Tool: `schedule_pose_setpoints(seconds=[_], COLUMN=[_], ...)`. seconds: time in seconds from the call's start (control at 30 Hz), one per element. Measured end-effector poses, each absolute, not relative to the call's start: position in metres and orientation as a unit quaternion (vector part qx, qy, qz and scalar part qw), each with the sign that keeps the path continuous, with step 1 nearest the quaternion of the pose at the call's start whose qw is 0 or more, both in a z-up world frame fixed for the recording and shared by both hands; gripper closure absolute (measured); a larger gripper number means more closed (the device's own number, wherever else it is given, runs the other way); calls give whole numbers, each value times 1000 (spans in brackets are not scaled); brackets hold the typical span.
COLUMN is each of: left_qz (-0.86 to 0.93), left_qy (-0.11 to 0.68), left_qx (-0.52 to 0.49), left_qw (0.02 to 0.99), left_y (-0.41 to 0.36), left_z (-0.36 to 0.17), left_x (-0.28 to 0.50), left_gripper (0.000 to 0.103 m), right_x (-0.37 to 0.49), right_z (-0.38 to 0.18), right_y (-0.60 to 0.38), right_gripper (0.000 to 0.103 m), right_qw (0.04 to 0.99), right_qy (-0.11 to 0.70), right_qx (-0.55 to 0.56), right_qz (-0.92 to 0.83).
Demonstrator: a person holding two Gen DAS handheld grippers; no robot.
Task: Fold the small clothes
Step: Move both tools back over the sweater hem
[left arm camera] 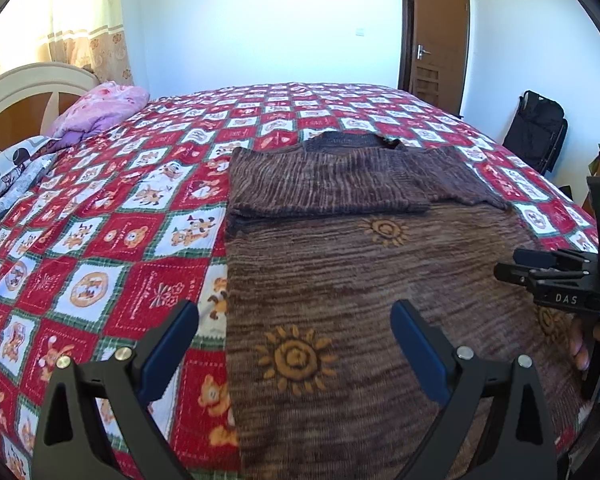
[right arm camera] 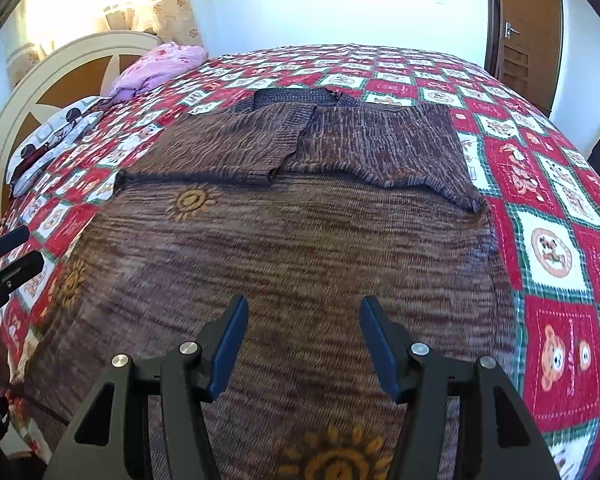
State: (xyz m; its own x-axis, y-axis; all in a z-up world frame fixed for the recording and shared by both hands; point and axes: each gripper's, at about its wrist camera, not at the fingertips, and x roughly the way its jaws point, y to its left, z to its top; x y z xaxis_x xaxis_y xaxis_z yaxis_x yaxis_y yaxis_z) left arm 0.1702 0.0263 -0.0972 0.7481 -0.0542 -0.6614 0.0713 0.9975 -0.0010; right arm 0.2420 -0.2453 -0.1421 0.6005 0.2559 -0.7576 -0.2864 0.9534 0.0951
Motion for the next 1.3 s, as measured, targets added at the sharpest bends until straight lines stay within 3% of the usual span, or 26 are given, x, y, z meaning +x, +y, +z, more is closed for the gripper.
schedule_pose_setpoints(seconds=[1.3], left_qz=[-48], left_qy=[386], left_qx=[59], left_qw=[919], left_y=[31], left_z=[-116], left_x=[76], left_gripper=[4], right_x=[137], right_z=[-132], right_y=[-260], right_gripper=[39], right_qw=[891], right_qy=[420], right_qx=[1], right_qz=[173])
